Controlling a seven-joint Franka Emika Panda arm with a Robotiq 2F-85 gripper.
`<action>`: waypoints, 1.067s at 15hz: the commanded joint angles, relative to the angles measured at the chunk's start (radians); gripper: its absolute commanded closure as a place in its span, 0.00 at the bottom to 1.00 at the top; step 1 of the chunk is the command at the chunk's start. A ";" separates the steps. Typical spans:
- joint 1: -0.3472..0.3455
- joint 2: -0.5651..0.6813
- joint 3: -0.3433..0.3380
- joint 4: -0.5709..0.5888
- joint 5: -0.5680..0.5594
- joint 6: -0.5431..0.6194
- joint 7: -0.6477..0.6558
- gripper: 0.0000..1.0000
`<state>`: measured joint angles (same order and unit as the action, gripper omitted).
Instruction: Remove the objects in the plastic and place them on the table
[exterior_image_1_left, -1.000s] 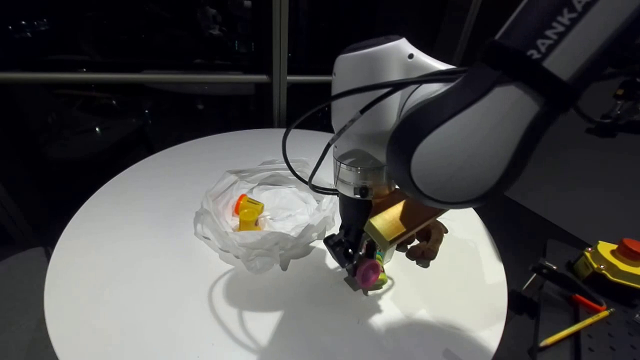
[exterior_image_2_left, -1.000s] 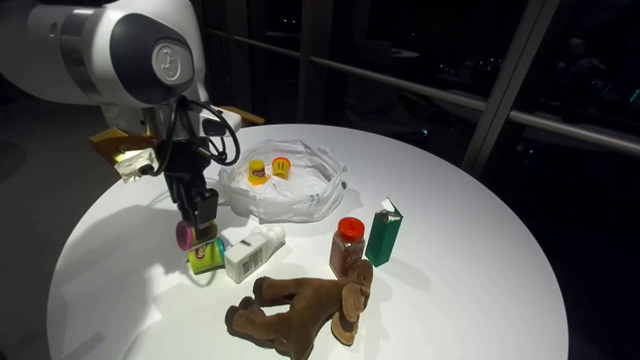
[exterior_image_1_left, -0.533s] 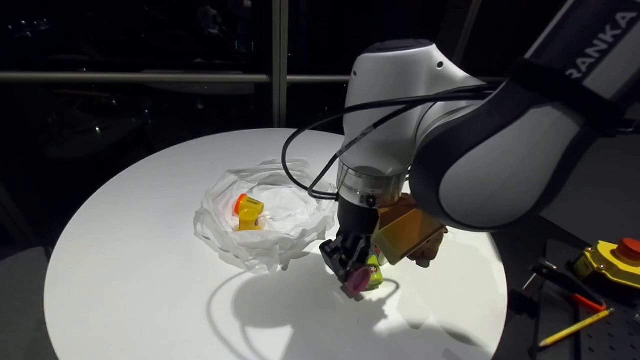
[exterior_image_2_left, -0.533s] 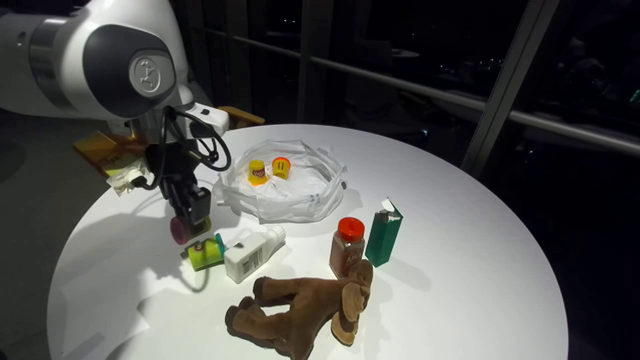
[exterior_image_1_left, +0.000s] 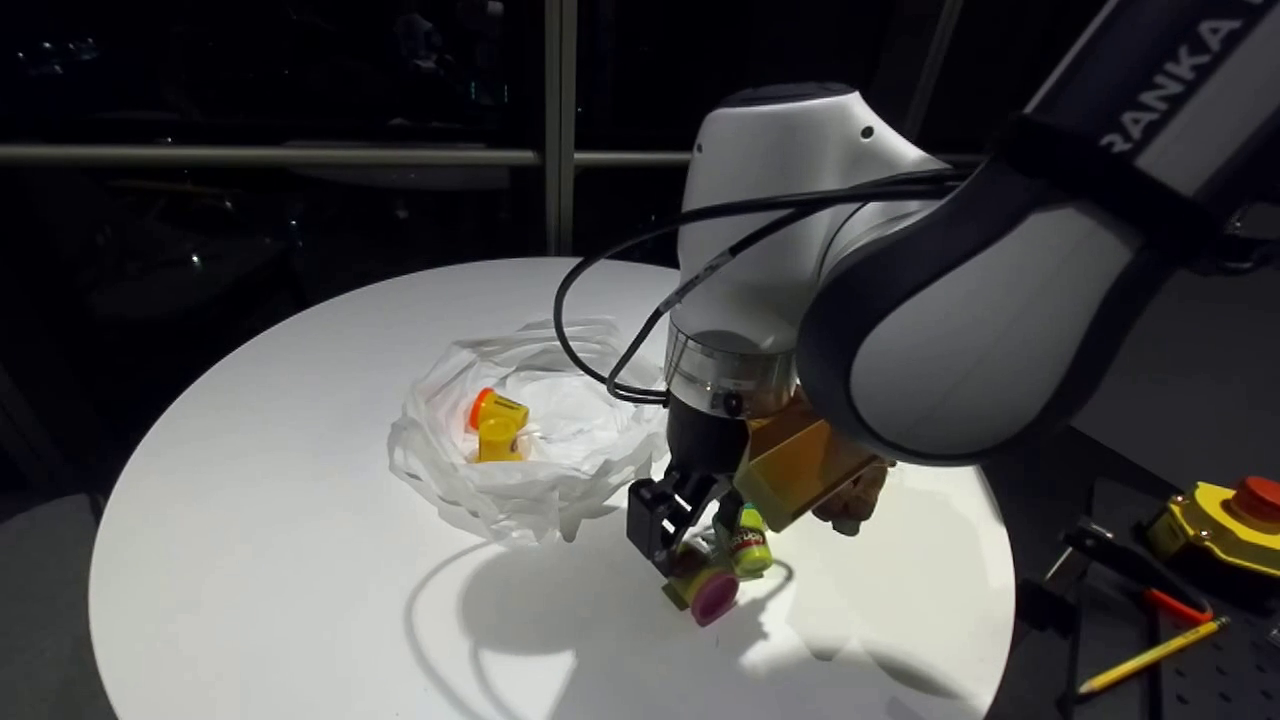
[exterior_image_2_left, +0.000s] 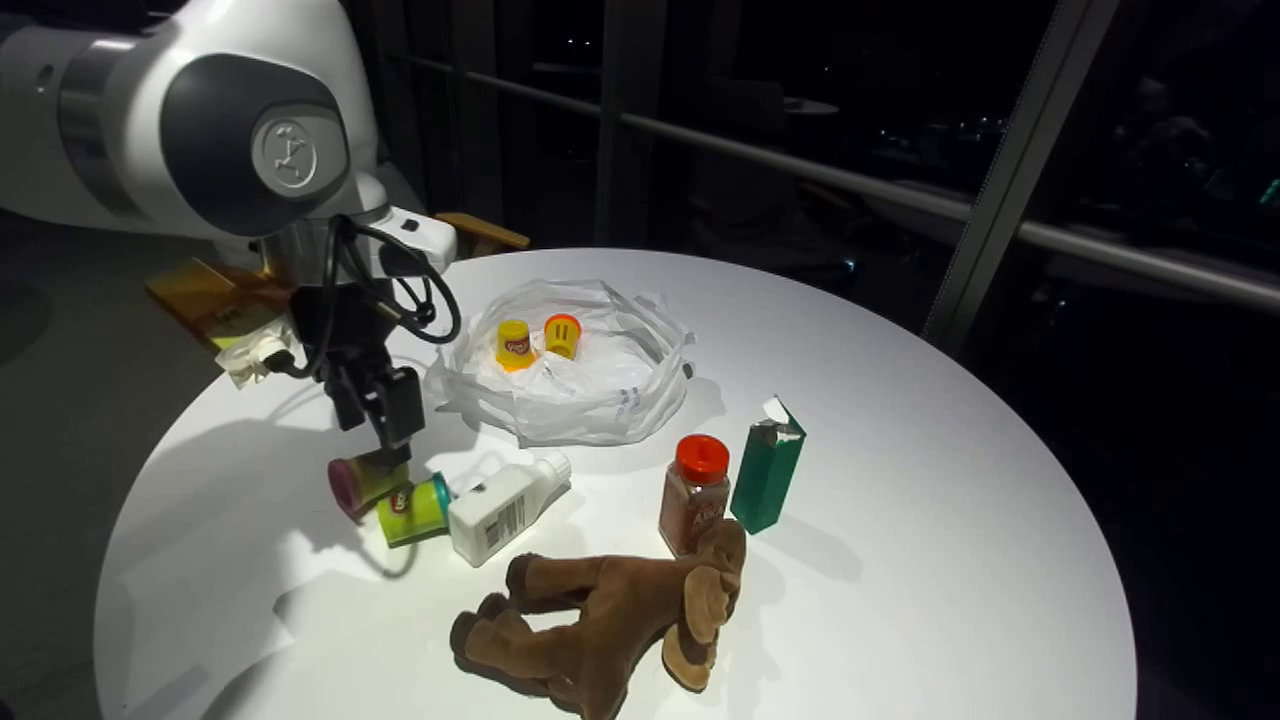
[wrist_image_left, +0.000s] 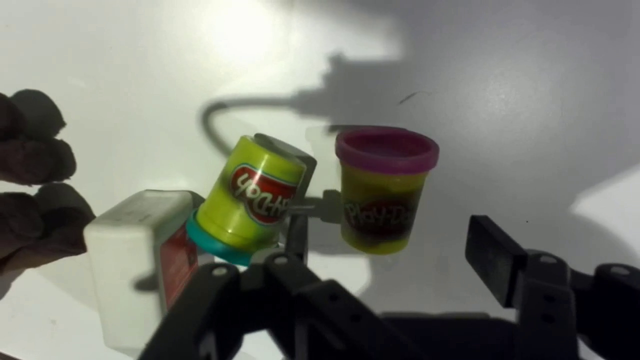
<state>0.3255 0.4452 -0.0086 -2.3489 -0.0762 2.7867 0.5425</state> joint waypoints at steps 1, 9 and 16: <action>-0.001 -0.076 -0.003 0.024 0.028 -0.161 -0.025 0.00; -0.020 -0.014 0.013 0.323 -0.023 -0.405 -0.027 0.00; -0.032 0.218 0.028 0.648 -0.145 -0.556 -0.302 0.00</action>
<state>0.3176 0.5431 -0.0003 -1.8848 -0.1840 2.3158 0.3727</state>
